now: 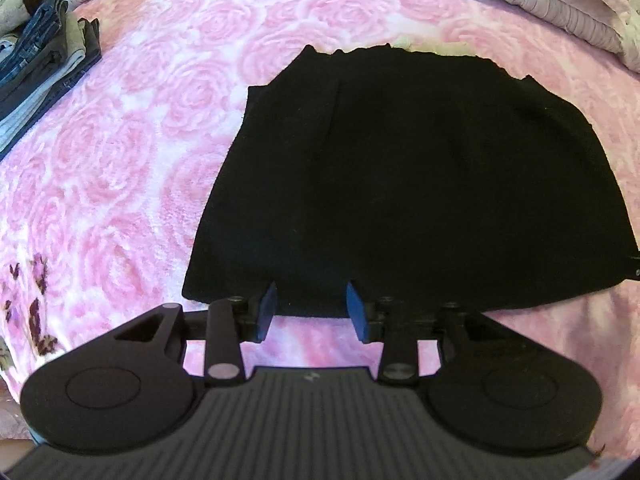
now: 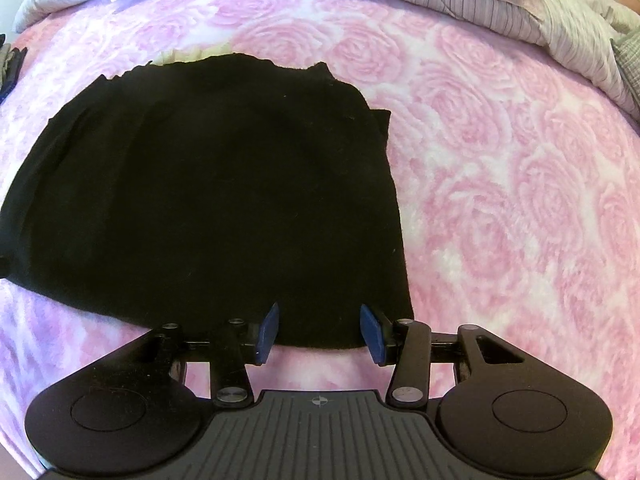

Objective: Fold large clothes

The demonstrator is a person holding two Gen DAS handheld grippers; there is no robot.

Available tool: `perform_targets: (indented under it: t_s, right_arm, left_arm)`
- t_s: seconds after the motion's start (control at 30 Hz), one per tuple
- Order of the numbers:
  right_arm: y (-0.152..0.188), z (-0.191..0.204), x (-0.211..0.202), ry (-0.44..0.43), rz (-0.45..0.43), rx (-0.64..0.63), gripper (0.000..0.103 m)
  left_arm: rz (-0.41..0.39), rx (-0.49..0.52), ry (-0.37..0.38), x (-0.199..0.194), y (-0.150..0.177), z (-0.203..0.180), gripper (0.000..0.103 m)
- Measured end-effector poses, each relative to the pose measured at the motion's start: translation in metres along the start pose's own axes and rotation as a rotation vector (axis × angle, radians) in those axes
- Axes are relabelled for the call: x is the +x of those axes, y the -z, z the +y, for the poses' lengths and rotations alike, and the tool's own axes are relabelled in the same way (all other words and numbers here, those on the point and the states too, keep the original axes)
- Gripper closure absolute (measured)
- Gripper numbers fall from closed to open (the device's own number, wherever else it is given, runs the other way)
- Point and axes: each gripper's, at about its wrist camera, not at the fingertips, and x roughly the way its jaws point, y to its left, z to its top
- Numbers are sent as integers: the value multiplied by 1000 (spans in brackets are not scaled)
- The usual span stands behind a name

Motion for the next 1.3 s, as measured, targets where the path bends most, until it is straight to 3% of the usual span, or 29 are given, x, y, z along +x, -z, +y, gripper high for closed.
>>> perform_targets:
  t_s: [0.17, 0.33, 0.53, 0.7, 0.9, 1.03, 1.2, 1.27, 1.3]
  right_arm:
    - [14, -15, -8, -81, -1, 33, 60]
    - [28, -63, -11, -199, -30, 214, 60]
    - [22, -113, 4, -353, -131, 392, 60]
    - [17, -138, 37, -399, -179, 447, 60]
    - [20, -149, 82, -656, -162, 494, 61]
    - [20, -147, 97, -715, -201, 478, 61]
    - [16, -141, 102, -747, -215, 461, 61]
    - [12, -135, 102, -709, -200, 456, 76]
    - [10, -131, 101, -680, -193, 449, 77]
  left_arm:
    - [-3, -19, -21, -6, 8, 3, 65]
    - [3, -52, -29, -9, 17, 8, 65]
    - [-32, -108, 5, -11, 22, 24, 65]
    - [-104, -158, 65, 3, 10, 47, 65]
    - [-132, -220, 101, 44, -4, 84, 69]
    - [-108, -300, 195, 65, 0, 109, 69]
    - [-113, -288, 258, 70, 4, 118, 69]
    - [-103, -287, 282, 73, 3, 122, 69]
    - [-98, -285, 290, 75, 3, 122, 68]
